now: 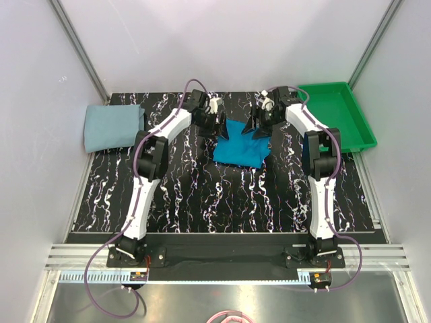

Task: Fold and stack the t-shirts
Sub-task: Neatly place the folded tshirt to the corner

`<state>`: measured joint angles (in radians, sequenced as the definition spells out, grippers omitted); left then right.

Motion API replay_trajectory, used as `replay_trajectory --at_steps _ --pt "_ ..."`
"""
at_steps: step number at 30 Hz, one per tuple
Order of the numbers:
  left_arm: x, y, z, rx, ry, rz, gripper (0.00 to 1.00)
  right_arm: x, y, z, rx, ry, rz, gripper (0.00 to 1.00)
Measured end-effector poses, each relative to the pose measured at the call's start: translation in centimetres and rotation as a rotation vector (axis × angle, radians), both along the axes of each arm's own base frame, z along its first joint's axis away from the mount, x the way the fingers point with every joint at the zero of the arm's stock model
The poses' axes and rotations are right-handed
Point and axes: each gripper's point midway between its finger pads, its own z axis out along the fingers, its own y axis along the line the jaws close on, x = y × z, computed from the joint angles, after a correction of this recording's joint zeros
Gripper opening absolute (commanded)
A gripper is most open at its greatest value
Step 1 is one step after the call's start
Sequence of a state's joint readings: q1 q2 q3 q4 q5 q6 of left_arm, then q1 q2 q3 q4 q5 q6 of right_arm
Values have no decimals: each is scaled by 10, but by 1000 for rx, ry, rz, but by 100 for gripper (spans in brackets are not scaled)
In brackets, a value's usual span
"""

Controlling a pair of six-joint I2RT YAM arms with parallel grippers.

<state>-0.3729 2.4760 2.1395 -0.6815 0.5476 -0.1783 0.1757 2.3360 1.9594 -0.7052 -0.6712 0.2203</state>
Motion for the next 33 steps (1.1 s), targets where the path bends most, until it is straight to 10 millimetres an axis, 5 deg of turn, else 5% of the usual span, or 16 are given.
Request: replay_trajectory --at_steps 10,13,15,17,27,33 --pt "-5 -20 0 -95 47 -13 70 0 1 -3 -2 6 1 72" --pt "-5 -21 -3 -101 60 -8 46 -1 2 -3 -3 5 4 72" --pt "-6 -21 -8 -99 77 0 13 -1 3 -3 -3 5 7 72" --pt "-8 -21 -13 -93 88 -1 0 -2 4 -4 -5 5 8 72" --pt "-7 -5 -7 -61 74 9 0 12 1 10 -17 -51 -3 72" --pt "5 55 52 11 -46 55 0 28 -40 18 -17 -66 -85 72"
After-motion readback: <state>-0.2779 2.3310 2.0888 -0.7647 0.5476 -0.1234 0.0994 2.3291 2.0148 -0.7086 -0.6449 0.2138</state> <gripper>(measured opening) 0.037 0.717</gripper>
